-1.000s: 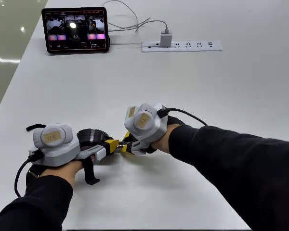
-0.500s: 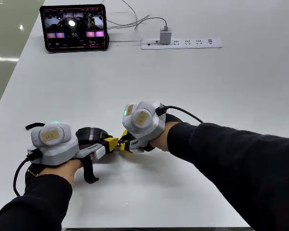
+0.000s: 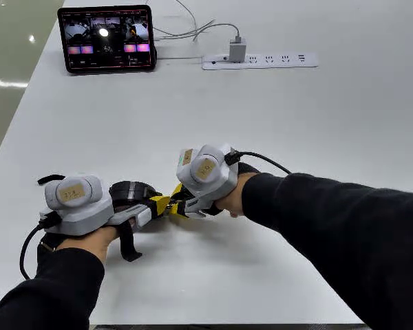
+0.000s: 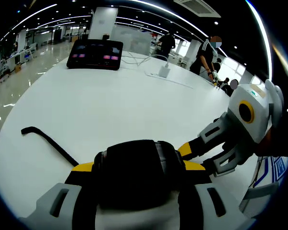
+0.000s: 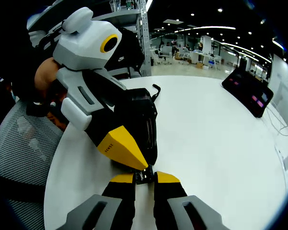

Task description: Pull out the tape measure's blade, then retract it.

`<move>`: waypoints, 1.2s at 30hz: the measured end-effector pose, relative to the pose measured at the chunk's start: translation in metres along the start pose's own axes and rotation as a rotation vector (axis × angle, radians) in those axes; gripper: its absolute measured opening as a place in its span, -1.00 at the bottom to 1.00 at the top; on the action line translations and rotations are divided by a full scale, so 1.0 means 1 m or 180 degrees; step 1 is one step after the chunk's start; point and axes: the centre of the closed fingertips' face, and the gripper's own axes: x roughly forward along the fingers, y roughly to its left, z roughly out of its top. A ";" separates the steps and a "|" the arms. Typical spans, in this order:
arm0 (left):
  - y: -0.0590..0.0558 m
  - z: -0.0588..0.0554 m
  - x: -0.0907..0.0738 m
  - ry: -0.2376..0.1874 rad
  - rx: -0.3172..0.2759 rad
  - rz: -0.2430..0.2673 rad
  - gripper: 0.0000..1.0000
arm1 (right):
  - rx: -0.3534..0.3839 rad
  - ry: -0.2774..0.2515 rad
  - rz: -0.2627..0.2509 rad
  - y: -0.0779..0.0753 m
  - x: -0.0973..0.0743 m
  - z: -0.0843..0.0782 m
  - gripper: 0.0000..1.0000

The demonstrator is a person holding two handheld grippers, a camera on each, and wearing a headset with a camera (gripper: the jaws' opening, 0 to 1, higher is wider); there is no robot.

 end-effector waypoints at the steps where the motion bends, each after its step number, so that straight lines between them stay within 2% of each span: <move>1: 0.000 0.000 0.000 -0.0001 -0.0001 -0.0003 0.27 | -0.0002 -0.0001 0.0000 0.000 0.000 0.000 -0.80; 26: 0.000 0.001 -0.001 -0.0020 -0.0007 -0.0003 0.28 | -0.0004 -0.0002 -0.0047 0.001 0.005 0.004 -0.79; 31: -0.001 0.000 -0.001 0.0004 -0.0019 0.0051 0.30 | 0.0045 -0.0033 -0.0062 0.001 0.005 0.004 -0.78; 36: -0.001 0.000 0.000 -0.0048 0.0016 0.0089 0.32 | 0.0032 -0.0012 -0.0057 0.001 0.005 0.005 -0.78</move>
